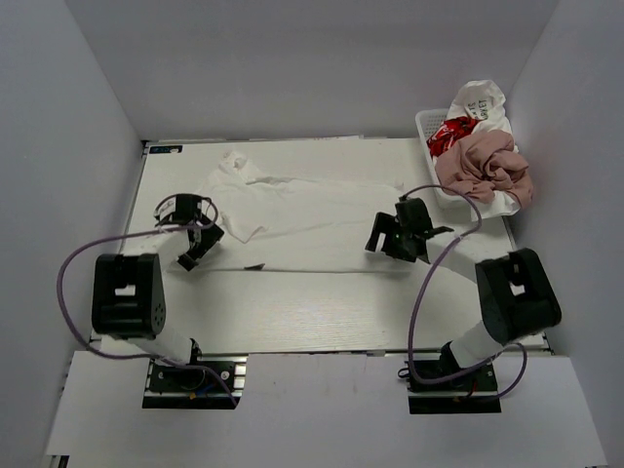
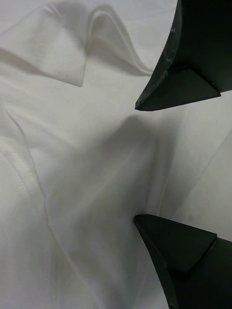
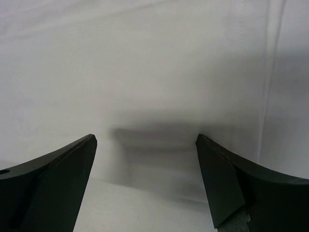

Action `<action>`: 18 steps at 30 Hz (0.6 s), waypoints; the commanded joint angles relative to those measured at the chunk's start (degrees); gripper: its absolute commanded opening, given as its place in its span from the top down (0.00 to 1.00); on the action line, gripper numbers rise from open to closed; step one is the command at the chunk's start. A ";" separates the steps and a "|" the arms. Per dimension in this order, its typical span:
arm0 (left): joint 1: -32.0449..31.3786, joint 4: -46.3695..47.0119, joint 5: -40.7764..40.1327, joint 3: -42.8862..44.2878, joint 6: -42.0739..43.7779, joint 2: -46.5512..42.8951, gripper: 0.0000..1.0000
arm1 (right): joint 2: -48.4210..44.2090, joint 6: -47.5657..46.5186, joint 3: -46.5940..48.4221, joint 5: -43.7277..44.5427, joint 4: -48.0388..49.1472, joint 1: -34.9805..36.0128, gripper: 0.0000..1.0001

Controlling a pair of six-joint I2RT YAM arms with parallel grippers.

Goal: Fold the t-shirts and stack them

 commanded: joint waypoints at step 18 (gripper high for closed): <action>-2.50 -7.55 19.69 -11.84 1.16 -25.34 0.00 | -19.13 -0.69 -6.20 0.44 -13.51 6.12 0.10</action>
